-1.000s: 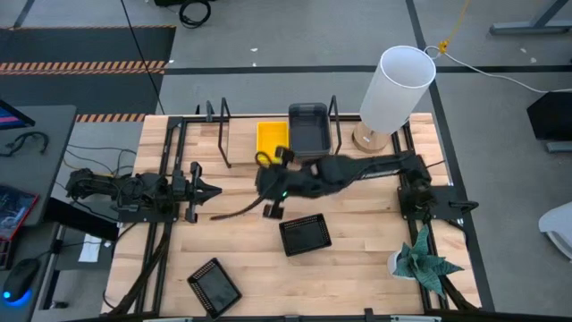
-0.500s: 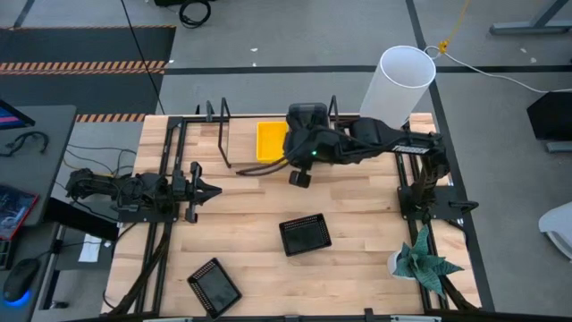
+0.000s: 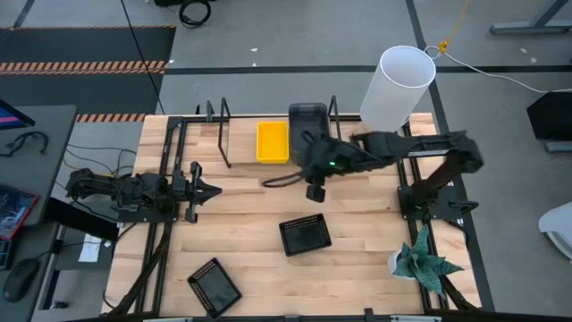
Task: Stack baskets on shelf by color
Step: Stack the bottom black bin on top of the top black bins
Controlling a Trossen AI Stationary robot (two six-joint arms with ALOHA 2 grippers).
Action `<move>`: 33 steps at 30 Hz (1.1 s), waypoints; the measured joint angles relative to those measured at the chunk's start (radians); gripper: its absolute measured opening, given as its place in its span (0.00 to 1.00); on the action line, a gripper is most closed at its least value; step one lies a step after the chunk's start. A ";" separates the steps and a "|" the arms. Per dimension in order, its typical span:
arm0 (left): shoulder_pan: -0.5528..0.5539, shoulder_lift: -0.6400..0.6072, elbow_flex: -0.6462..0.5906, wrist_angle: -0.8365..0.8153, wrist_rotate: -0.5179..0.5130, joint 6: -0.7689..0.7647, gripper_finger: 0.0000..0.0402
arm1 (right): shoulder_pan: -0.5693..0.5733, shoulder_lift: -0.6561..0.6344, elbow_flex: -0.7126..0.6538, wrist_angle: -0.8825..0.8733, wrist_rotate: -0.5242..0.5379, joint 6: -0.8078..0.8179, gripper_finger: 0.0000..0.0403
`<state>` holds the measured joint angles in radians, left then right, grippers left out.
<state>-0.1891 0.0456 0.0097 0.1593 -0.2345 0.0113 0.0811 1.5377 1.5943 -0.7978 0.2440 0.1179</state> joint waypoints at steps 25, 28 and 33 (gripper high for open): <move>0.001 0.004 0.024 -0.015 0.003 -0.402 0.06 | 0.010 -0.856 -1.224 1.060 -0.159 -0.032 0.32; 0.001 0.029 0.083 -0.061 0.011 -0.413 0.03 | 0.003 -0.960 -1.278 1.056 -0.160 -0.036 0.32; -0.002 0.149 0.180 -0.101 0.104 -0.453 0.01 | 0.002 -1.127 -1.362 1.060 -0.181 -0.059 0.32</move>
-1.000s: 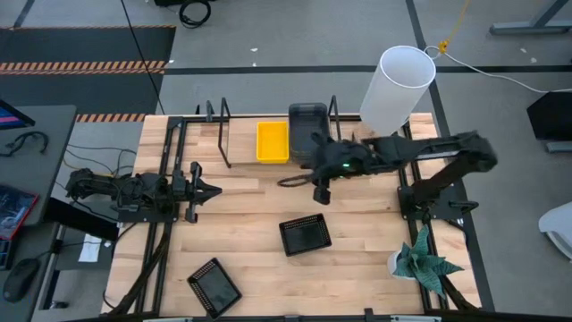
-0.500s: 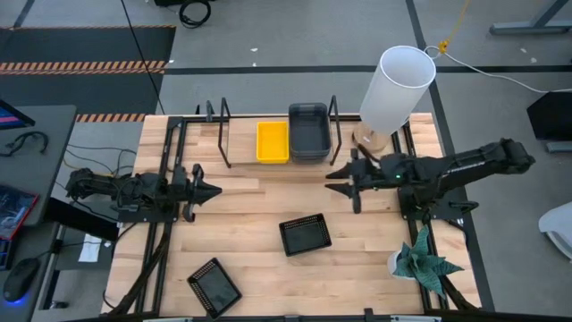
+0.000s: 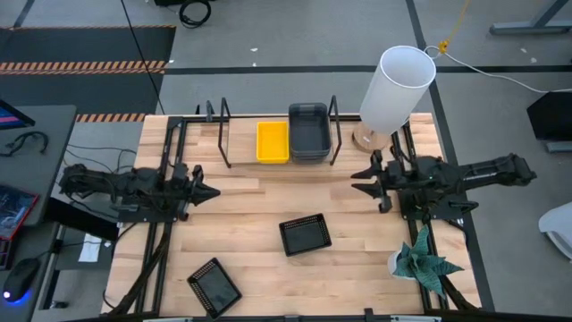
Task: Stack baskets on shelf by color
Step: Stack the bottom black bin on top of the top black bins
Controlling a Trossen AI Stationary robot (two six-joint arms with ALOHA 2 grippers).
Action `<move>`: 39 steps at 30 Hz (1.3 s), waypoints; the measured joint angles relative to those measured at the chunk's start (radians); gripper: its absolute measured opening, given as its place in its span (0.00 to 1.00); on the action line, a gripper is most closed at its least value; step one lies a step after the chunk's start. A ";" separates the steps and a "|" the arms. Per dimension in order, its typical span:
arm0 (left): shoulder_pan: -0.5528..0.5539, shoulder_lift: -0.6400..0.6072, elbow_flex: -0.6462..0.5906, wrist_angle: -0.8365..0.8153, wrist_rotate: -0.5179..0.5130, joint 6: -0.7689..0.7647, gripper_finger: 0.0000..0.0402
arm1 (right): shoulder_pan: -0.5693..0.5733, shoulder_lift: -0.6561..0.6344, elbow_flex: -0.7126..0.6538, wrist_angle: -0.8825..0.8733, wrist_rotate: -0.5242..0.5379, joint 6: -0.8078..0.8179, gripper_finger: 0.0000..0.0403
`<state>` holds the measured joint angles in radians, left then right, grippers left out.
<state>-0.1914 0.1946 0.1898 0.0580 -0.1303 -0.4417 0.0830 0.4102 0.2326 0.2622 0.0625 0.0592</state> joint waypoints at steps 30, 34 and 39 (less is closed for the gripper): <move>-0.465 0.804 0.408 -0.300 0.011 -0.198 0.03 | 0.000 -0.312 -0.110 -0.174 -0.030 0.103 0.32; -0.489 0.922 0.511 -0.411 0.007 -0.199 0.05 | 0.000 -0.312 -0.110 -0.174 -0.030 0.103 0.32; -0.511 1.063 0.630 -0.548 0.002 -0.206 0.15 | 0.000 -0.312 -0.110 -0.174 -0.030 0.103 0.32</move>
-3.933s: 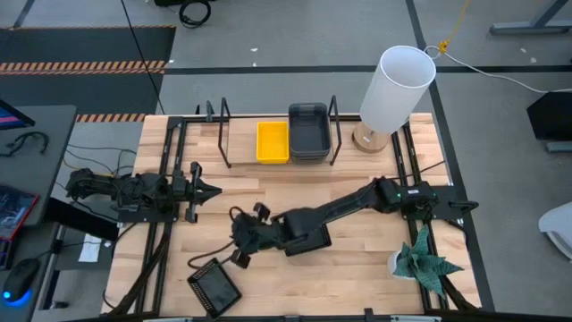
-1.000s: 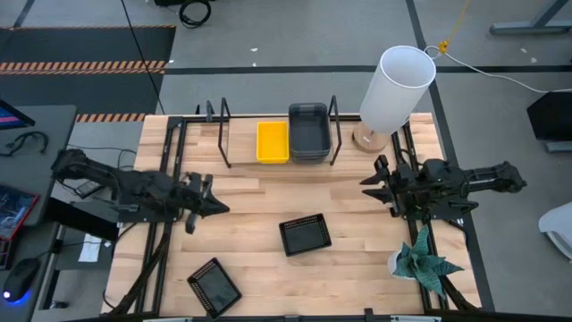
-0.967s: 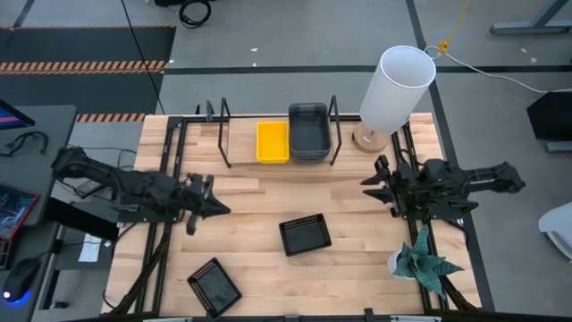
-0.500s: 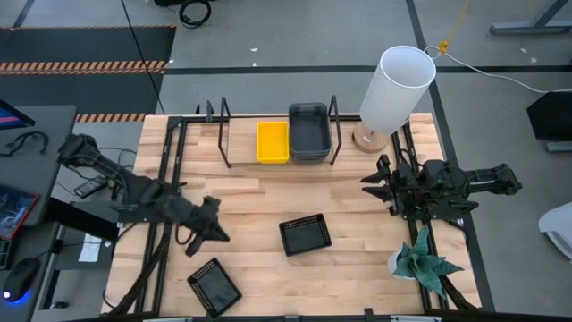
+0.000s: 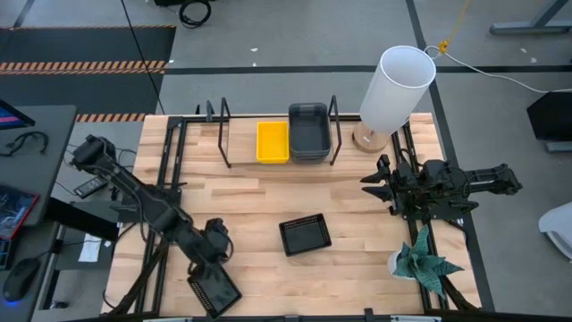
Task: Stack baskets on shelf by color
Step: Stack the bottom black bin on top of the top black bins
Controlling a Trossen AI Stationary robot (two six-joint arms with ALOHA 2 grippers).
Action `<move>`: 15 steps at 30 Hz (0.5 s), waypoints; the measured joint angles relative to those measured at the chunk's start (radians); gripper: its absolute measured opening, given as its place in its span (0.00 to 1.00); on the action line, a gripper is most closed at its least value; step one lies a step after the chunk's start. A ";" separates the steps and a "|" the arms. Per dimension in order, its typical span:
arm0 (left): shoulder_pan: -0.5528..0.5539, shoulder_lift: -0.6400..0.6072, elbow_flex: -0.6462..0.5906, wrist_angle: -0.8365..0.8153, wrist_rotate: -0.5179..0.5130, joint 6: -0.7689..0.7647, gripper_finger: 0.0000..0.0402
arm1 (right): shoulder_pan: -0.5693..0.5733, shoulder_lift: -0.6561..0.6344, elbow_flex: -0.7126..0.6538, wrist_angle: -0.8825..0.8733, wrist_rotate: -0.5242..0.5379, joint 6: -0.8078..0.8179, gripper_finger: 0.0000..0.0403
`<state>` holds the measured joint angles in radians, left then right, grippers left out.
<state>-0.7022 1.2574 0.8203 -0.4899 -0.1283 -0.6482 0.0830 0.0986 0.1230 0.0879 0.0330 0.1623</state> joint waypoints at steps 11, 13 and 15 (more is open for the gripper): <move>-0.005 0.260 0.241 -0.244 0.038 0.039 0.42 | 0.000 0.000 0.000 0.000 0.000 0.000 0.32; -0.006 0.289 0.268 -0.238 0.087 0.040 0.43 | 0.000 0.000 0.000 0.000 0.000 0.000 0.32; -0.015 0.308 0.284 -0.240 0.114 0.040 0.43 | 0.000 0.000 0.000 0.000 0.000 0.000 0.32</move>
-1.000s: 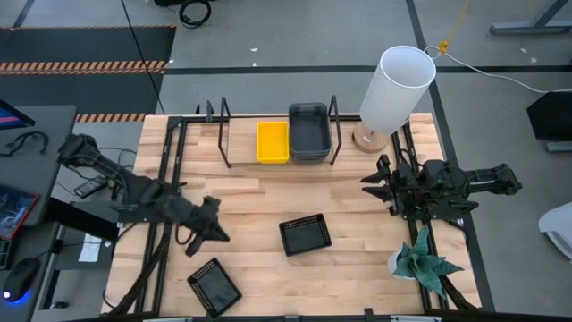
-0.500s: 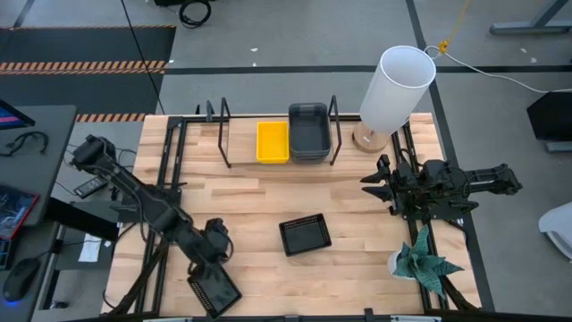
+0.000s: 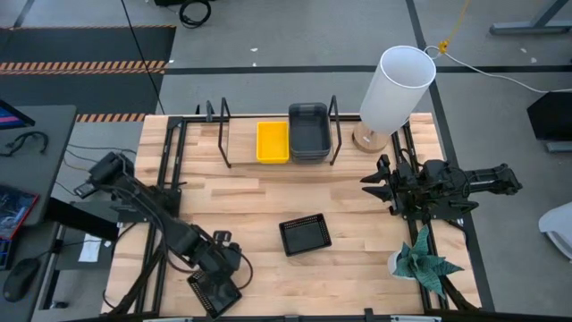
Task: Stack baskets on shelf by color
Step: Stack the bottom black bin on top of the top black bins
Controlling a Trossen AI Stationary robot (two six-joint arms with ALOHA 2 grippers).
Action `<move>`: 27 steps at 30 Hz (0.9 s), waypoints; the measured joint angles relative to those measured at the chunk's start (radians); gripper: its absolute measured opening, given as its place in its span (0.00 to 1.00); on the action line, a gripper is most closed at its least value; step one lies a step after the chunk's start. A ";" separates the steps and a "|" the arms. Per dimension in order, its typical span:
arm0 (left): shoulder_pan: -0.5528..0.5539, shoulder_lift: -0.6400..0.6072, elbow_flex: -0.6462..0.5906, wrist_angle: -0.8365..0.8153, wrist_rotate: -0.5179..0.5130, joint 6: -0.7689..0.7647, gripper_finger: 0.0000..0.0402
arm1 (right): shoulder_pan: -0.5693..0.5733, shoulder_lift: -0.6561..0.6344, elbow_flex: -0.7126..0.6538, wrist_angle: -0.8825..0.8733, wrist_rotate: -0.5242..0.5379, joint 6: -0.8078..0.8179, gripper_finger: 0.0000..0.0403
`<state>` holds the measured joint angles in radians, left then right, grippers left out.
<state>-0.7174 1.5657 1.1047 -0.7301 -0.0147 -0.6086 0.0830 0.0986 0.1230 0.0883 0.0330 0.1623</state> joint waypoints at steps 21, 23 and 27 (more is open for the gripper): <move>-0.031 0.189 0.008 -0.018 0.035 0.184 0.35 | 0.000 0.000 0.000 0.014 0.000 0.000 0.32; -0.027 0.187 0.024 -0.043 0.042 0.185 0.34 | 0.000 0.000 0.000 0.014 0.000 0.000 0.32; -0.026 0.178 0.082 -0.085 0.022 0.174 0.31 | 0.000 0.000 0.000 0.014 0.000 0.000 0.32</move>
<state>-0.7432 1.7435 1.1866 -0.8152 0.0068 -0.4346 0.0830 0.0990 0.1230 0.1024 0.0326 0.1623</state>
